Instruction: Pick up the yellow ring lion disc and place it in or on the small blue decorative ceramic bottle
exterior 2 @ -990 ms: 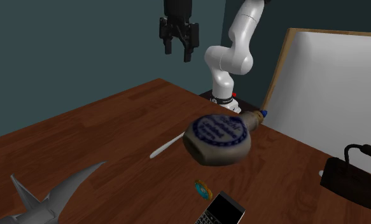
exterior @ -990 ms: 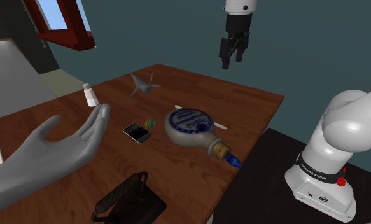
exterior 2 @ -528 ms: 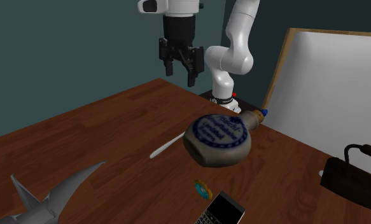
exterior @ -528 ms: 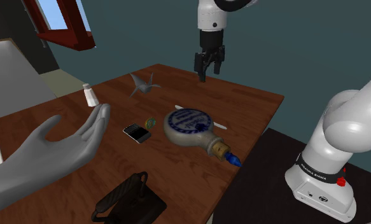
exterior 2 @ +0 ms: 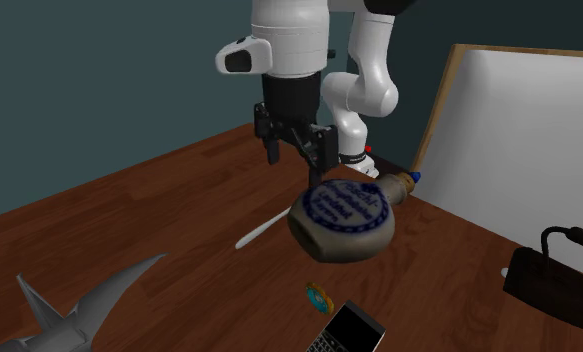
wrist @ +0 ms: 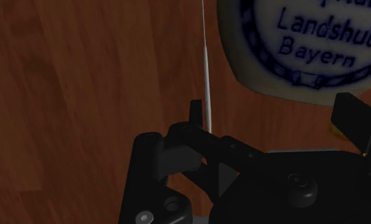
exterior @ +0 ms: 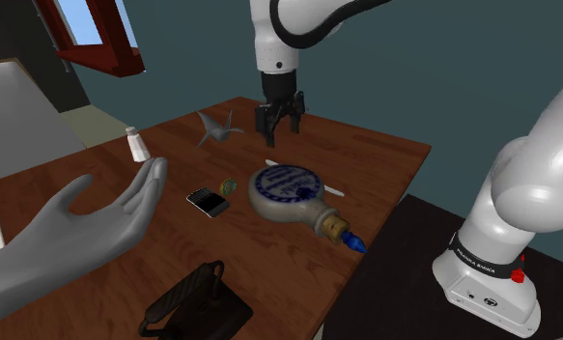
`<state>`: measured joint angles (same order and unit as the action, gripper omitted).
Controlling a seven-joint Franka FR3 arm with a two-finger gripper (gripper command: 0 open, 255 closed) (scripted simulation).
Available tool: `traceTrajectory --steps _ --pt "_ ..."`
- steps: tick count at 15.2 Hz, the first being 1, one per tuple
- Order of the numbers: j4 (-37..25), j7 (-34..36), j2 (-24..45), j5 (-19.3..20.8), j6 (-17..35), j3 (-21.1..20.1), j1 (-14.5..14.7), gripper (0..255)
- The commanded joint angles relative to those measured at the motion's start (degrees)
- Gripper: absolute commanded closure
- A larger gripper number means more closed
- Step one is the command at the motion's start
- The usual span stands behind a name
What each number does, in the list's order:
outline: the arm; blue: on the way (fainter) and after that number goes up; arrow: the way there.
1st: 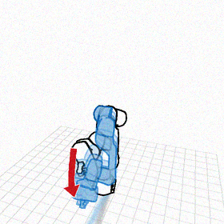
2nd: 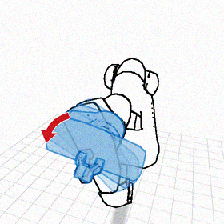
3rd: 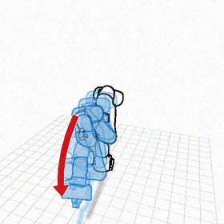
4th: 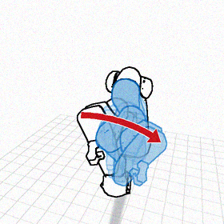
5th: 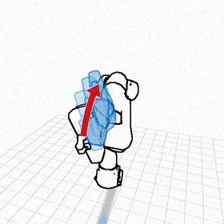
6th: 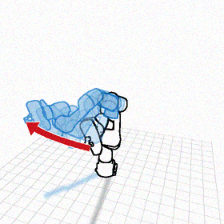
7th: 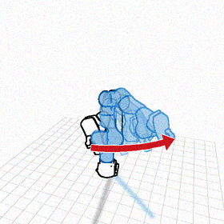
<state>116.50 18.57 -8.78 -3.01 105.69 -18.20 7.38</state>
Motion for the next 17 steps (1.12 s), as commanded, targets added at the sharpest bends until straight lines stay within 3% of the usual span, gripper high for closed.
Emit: traceTrajectory --steps 1,12,17 --pt "-3.28 2.01 4.65 0.86 0.79 -1.33 0.64 0" --pt "-23.72 11.1 28.55 7.44 0.79 -4.76 7.17 0" --pt "-20.62 11.3 29.14 7.72 4.43 -4.59 7.22 0"
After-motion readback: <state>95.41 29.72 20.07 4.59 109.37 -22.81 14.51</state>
